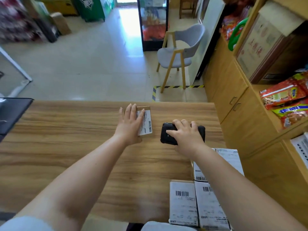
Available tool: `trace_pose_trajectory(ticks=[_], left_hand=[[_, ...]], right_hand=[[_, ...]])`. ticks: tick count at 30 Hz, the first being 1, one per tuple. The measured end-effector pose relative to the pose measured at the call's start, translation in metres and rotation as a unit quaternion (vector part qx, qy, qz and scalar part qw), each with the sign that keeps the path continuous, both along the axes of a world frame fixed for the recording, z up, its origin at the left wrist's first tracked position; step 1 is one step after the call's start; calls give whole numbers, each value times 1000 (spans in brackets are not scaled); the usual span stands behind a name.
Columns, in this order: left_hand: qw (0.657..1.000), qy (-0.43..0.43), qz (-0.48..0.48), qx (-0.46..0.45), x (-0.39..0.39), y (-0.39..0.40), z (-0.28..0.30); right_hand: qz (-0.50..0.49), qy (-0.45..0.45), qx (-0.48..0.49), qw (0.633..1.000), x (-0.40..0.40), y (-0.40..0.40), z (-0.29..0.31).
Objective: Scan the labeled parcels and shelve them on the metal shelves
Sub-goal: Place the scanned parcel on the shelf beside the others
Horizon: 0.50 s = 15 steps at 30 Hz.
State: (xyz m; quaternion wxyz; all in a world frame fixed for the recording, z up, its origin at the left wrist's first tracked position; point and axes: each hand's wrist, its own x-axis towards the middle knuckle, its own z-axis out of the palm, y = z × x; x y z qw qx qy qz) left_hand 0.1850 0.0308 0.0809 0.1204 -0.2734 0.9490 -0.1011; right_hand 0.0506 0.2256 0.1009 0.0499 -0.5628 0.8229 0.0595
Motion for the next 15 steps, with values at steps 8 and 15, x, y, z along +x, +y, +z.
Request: trace_pose_trajectory(ticks=[8,15], left_hand=[[998,9,47,-38,33,21,14],[983,57,172,13,86,36,6]], right_hand=[[35,-9,-28,999,10,13,8],[20,-96,-58,993,33,2,11]])
